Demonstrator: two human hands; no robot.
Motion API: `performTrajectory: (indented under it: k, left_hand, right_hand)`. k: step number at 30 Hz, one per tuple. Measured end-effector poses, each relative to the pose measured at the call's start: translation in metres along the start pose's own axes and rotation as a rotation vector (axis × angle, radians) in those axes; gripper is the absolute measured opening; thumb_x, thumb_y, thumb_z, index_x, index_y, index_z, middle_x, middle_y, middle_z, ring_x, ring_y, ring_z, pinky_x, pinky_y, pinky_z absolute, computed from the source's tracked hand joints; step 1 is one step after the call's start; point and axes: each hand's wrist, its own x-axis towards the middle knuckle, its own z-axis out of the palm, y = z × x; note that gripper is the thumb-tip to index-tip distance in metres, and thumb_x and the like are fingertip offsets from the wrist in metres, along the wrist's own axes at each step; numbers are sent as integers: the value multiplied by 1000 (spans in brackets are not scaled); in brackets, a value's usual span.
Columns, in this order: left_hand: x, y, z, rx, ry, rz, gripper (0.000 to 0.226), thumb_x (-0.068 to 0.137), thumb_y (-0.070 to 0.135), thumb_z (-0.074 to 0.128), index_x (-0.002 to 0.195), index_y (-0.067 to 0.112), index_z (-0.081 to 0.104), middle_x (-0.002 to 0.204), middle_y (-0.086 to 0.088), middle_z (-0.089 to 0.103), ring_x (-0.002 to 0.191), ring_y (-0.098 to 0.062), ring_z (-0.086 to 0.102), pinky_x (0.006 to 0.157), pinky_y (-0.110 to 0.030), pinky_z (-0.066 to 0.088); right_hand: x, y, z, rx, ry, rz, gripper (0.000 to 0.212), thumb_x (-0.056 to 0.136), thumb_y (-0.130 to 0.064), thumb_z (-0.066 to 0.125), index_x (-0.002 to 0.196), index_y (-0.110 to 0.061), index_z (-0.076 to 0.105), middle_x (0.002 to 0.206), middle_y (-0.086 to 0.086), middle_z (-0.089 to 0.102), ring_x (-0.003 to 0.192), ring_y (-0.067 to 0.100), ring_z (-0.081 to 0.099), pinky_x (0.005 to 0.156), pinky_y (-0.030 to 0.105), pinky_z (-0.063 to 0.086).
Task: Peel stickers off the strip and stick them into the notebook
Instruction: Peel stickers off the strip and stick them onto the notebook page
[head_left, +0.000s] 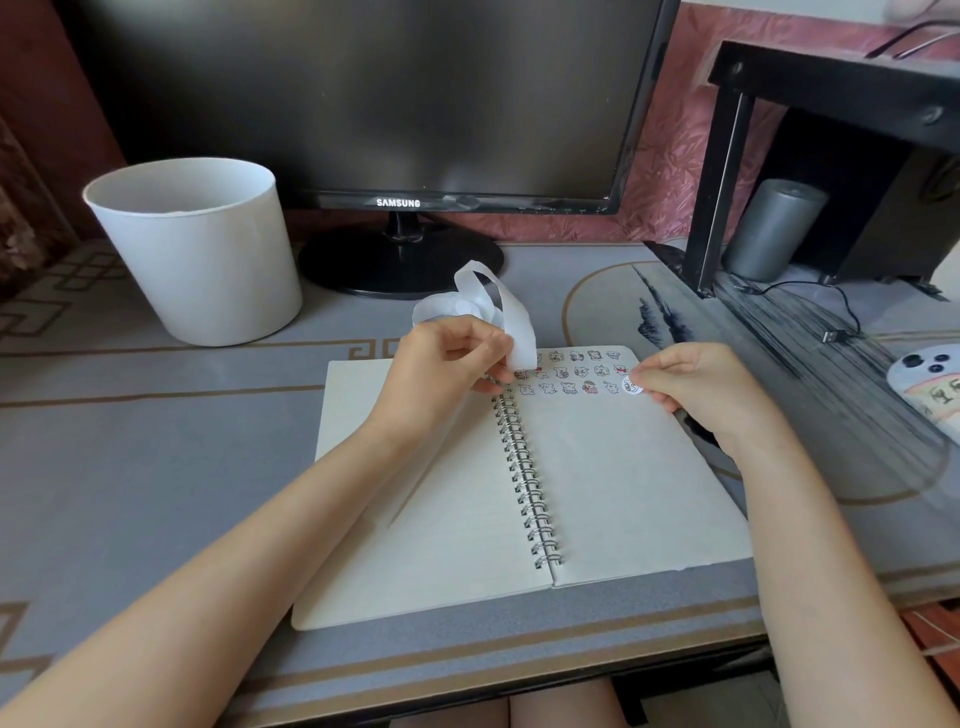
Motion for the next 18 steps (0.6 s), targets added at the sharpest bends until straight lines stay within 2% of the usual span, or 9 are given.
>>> performTrajectory:
  k: [12, 18]
  left_hand:
    - [0, 1, 1, 8, -9, -3, 18, 94, 8, 57, 78, 6, 65, 70, -10, 66, 67, -13, 64, 68, -27, 59]
    - [0, 2, 0, 5, -8, -6, 18, 94, 8, 57, 78, 6, 65, 67, -8, 66, 66, -12, 64, 70, -29, 59]
  right_hand:
    - [0, -1, 2, 1, 4, -6, 14, 80, -3, 68, 69, -11, 64, 69, 13, 60, 57, 16, 45, 55, 27, 36]
    - [3, 0, 4, -23, 10, -22, 17, 80, -2, 68, 68, -12, 63, 61, 7, 57, 53, 15, 45, 53, 23, 37]
